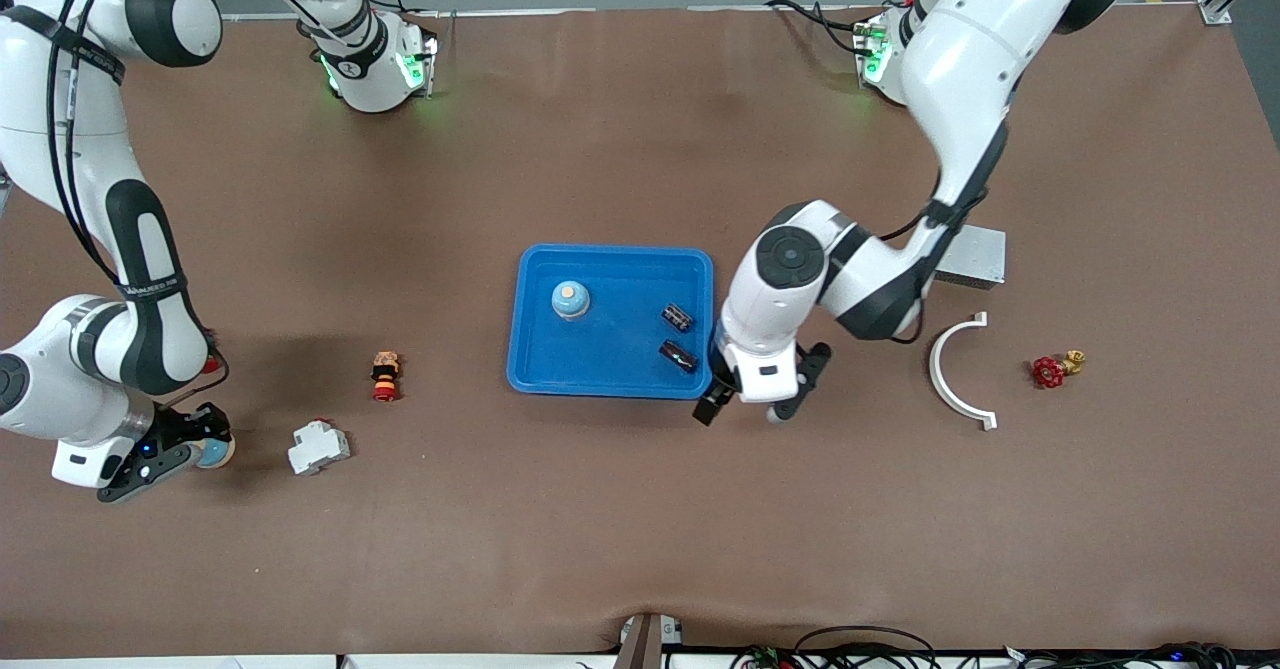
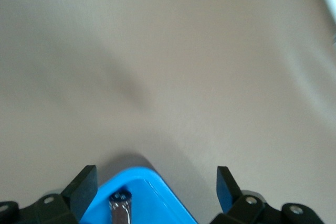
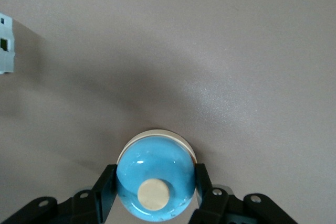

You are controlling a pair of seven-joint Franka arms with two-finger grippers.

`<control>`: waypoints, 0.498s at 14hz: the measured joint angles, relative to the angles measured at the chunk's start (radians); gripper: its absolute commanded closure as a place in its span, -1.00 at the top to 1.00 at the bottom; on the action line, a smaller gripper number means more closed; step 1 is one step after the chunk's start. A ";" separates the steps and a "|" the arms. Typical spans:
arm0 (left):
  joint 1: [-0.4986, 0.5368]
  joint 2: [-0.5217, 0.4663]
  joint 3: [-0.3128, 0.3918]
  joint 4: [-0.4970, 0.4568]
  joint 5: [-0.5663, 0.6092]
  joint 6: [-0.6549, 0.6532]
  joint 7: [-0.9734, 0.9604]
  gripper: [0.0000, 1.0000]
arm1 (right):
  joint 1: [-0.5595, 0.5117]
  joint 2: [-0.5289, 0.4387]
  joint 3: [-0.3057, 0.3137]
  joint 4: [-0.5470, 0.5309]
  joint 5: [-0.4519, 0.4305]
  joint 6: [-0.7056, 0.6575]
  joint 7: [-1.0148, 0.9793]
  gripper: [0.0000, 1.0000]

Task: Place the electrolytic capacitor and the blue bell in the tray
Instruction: 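Lower the capacitor into the tray and open the left gripper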

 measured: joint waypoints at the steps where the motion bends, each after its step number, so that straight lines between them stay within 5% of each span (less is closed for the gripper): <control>1: 0.022 -0.040 -0.002 0.001 -0.001 -0.053 0.051 1.00 | 0.000 0.000 0.002 0.001 0.001 0.000 0.001 -1.00; 7: 0.178 -0.231 -0.005 0.000 -0.065 -0.307 0.434 1.00 | 0.054 -0.099 0.020 0.040 0.004 -0.301 0.261 -1.00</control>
